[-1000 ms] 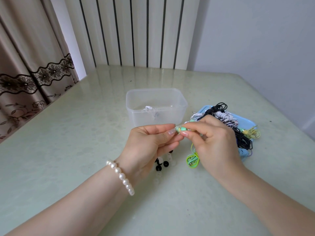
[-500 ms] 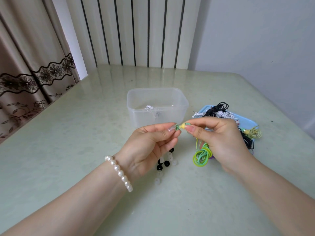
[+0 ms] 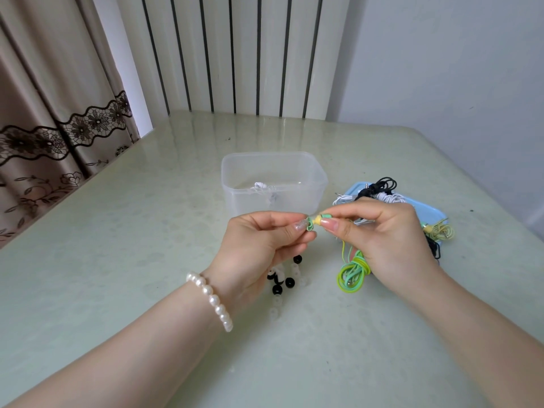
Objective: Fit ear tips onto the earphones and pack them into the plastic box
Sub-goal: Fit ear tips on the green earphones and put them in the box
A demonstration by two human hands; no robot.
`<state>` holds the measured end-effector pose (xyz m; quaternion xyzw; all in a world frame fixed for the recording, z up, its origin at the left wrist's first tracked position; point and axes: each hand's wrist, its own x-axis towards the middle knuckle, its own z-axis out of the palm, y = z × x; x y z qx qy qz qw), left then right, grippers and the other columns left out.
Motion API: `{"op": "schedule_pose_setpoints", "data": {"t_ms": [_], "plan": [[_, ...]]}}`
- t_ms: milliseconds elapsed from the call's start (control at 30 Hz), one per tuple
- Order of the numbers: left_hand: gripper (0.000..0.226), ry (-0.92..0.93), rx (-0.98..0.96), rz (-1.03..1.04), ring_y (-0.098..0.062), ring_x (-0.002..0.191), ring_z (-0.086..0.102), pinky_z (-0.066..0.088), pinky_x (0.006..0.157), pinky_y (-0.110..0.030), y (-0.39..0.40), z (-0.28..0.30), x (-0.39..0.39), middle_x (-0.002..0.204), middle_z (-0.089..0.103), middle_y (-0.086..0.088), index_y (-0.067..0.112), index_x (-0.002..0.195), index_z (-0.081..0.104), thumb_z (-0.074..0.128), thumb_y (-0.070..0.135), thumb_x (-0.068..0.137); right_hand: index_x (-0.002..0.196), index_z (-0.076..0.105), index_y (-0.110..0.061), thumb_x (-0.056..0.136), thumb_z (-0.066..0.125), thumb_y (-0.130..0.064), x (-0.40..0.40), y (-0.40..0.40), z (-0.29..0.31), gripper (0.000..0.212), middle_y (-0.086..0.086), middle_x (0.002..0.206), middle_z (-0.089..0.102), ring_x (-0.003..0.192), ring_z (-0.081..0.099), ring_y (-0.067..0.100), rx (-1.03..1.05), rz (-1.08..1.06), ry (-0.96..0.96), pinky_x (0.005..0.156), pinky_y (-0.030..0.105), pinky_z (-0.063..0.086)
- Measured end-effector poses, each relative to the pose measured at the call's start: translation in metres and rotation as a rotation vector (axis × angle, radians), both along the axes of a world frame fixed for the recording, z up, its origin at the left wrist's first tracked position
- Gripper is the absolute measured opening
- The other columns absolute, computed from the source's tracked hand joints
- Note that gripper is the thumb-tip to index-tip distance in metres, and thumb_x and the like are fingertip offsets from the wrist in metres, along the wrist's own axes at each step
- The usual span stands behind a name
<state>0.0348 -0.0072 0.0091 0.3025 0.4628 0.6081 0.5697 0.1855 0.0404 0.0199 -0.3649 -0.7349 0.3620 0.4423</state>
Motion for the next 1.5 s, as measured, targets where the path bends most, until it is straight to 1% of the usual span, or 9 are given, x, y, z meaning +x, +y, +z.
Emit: {"op": "schedule_pose_setpoints", "data": {"t_ms": [167, 267, 400, 700, 867, 1000, 1133, 1367, 1500], "plan": [[0.008, 0.062, 0.026, -0.002, -0.016, 0.067, 0.069, 0.057, 0.066, -0.022, 0.0, -0.002, 0.001, 0.073, 0.071, -0.012, -0.001, 0.08, 0.068, 0.062, -0.006, 0.077, 0.07, 0.069, -0.034, 0.073, 0.074, -0.012, 0.0, 0.001, -0.004, 0.022, -0.016, 0.068, 0.065, 0.068, 0.058, 0.003, 0.021, -0.03, -0.056, 0.059, 0.012, 0.04], [0.009, 0.093, 0.041, 0.012, -0.016, 0.066, 0.069, 0.057, 0.067, -0.023, 0.0, -0.002, 0.001, 0.07, 0.071, -0.012, 0.0, 0.077, 0.068, 0.062, -0.007, 0.077, 0.071, 0.069, -0.034, 0.073, 0.074, -0.012, 0.0, 0.001, -0.005, 0.023, -0.007, 0.073, 0.065, 0.071, 0.059, 0.008, 0.029, -0.052, -0.068, 0.062, 0.021, 0.043], [0.009, 0.144, 0.071, 0.024, -0.017, 0.067, 0.069, 0.057, 0.07, -0.025, 0.0, -0.003, 0.002, 0.07, 0.071, -0.012, -0.001, 0.078, 0.067, 0.061, -0.007, 0.079, 0.069, 0.067, -0.034, 0.072, 0.074, -0.01, -0.002, 0.001, -0.005, 0.026, -0.009, 0.072, 0.061, 0.072, 0.058, 0.014, 0.034, -0.068, -0.084, 0.07, 0.03, 0.047], [0.008, 0.183, 0.082, 0.035, -0.019, 0.067, 0.07, 0.058, 0.073, -0.028, -0.001, -0.002, 0.004, 0.07, 0.071, -0.014, -0.003, 0.077, 0.066, 0.062, -0.009, 0.077, 0.075, 0.072, -0.02, 0.073, 0.074, -0.012, -0.001, 0.004, -0.008, 0.009, 0.008, 0.079, 0.066, 0.079, 0.061, 0.025, 0.011, -0.08, -0.14, 0.073, 0.033, 0.048], [0.008, 0.173, 0.078, 0.028, -0.019, 0.067, 0.07, 0.058, 0.072, -0.028, -0.002, -0.001, 0.005, 0.07, 0.071, -0.014, -0.003, 0.077, 0.067, 0.062, -0.01, 0.077, 0.068, 0.066, -0.032, 0.073, 0.075, -0.011, -0.002, 0.005, -0.011, 0.023, 0.01, 0.079, 0.065, 0.078, 0.061, 0.027, 0.066, -0.114, -0.13, 0.071, 0.034, 0.048], [0.007, 0.147, 0.069, 0.024, -0.02, 0.07, 0.071, 0.058, 0.071, -0.027, -0.002, -0.001, 0.005, 0.075, 0.072, -0.016, -0.005, 0.081, 0.067, 0.061, -0.009, 0.078, 0.076, 0.072, -0.024, 0.073, 0.074, -0.018, -0.005, 0.006, -0.02, 0.007, 0.009, 0.077, 0.062, 0.066, 0.056, 0.016, 0.128, -0.141, -0.138, 0.062, 0.028, 0.045], [0.008, 0.121, 0.063, 0.026, -0.021, 0.074, 0.071, 0.058, 0.071, -0.027, -0.003, 0.0, 0.005, 0.08, 0.072, -0.019, -0.005, 0.084, 0.068, 0.062, -0.007, 0.078, 0.082, 0.074, -0.019, 0.073, 0.064, -0.023, -0.007, 0.005, -0.026, 0.014, 0.004, 0.069, 0.054, 0.057, 0.048, 0.006, 0.257, -0.179, -0.126, 0.056, 0.013, 0.035], [0.011, 0.121, 0.075, 0.05, -0.017, 0.071, 0.071, 0.058, 0.07, -0.025, -0.006, 0.003, 0.01, 0.074, 0.073, -0.013, 0.001, 0.078, 0.07, 0.062, -0.007, 0.079, 0.082, 0.074, -0.015, 0.077, 0.062, -0.018, -0.01, 0.001, -0.027, 0.013, -0.003, 0.067, 0.045, 0.057, 0.042, 0.01, 0.449, -0.258, -0.212, 0.055, 0.025, 0.037], [0.013, 0.164, 0.088, 0.085, -0.016, 0.07, 0.071, 0.058, 0.069, -0.024, -0.008, 0.005, 0.012, 0.071, 0.073, -0.01, 0.004, 0.076, 0.07, 0.063, -0.006, 0.078, 0.081, 0.074, -0.018, 0.075, 0.064, -0.019, -0.013, -0.001, -0.026, 0.012, -0.002, 0.066, 0.049, 0.058, 0.046, 0.007, 0.341, -0.245, -0.143, 0.055, 0.014, 0.036]]}}
